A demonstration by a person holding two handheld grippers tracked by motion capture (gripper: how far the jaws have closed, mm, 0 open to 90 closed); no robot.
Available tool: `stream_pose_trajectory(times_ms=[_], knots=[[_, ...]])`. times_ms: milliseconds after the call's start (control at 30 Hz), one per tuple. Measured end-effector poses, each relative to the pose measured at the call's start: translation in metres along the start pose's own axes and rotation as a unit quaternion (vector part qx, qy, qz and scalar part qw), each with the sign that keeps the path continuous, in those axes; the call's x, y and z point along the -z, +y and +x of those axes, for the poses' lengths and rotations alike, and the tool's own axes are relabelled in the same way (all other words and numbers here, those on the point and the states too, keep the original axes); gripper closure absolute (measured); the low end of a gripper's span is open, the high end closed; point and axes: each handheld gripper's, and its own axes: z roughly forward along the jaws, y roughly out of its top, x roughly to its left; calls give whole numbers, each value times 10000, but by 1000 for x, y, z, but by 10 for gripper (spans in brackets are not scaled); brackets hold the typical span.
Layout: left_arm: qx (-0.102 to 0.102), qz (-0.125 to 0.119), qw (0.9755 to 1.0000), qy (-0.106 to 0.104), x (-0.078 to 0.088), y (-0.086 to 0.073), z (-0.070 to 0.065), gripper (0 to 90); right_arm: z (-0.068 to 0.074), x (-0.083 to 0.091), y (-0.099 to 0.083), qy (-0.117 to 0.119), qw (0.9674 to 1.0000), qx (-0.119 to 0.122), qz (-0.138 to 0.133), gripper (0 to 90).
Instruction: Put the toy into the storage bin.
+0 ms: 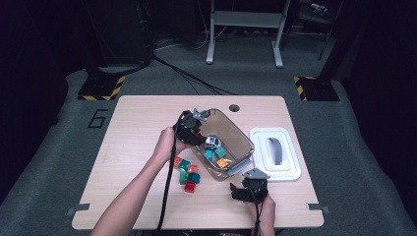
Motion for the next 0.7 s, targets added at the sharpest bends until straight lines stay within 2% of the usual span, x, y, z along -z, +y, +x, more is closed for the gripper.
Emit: stream_pose_trajectory(times_ms=[100, 400, 533, 700], knots=[[116, -79, 9999, -1, 5, -3, 2, 396, 0, 0, 0, 1, 10000, -1, -1, 144], [211, -459, 9986, 180, 38, -23, 1, 162, 0, 0, 0, 3, 10000, 5, -1, 144], [236, -537, 9979, 284, 51, -37, 3, 138, 0, 0, 0, -2, 10000, -16, -11, 144], [403, -659, 9962, 413, 57, -58, 1, 114, 0, 0, 0, -6, 10000, 16, 3, 144]])
